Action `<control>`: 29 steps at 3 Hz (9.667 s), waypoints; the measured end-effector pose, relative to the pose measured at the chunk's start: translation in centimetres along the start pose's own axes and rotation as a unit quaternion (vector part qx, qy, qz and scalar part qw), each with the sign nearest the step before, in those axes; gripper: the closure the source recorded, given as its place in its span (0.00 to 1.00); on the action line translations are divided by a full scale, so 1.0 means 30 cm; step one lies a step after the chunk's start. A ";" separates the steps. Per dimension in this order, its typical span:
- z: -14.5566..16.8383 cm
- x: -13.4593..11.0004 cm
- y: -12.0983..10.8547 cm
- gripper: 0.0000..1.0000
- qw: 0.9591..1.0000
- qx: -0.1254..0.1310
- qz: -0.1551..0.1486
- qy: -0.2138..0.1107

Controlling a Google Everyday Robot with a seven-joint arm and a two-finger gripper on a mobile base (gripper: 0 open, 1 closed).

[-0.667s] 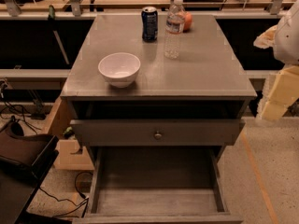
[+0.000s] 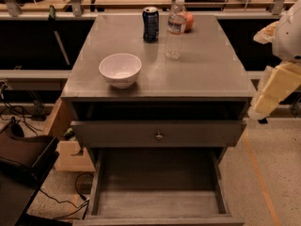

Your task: Place water bottle into middle drawer

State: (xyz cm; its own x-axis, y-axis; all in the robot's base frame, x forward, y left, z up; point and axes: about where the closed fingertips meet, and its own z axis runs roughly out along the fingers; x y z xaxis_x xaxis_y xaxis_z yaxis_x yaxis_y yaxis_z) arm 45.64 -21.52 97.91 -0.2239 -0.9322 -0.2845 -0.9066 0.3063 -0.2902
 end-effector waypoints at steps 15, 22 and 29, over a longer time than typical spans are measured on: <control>0.549 -0.618 -0.872 0.80 0.818 0.007 0.194 -0.542; -0.259 -0.557 -0.405 1.00 0.836 0.096 0.116 -0.527; -0.042 -0.446 0.179 1.00 0.808 -0.033 0.137 -0.571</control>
Offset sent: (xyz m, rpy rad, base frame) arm 0.2123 -0.0495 0.0537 0.8836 -0.8069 -0.1977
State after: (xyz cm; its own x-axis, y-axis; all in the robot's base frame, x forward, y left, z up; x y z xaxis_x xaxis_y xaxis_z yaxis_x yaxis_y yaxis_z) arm 43.32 -7.65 101.32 0.0228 -0.0323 -0.9992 -0.9048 0.4245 -0.0343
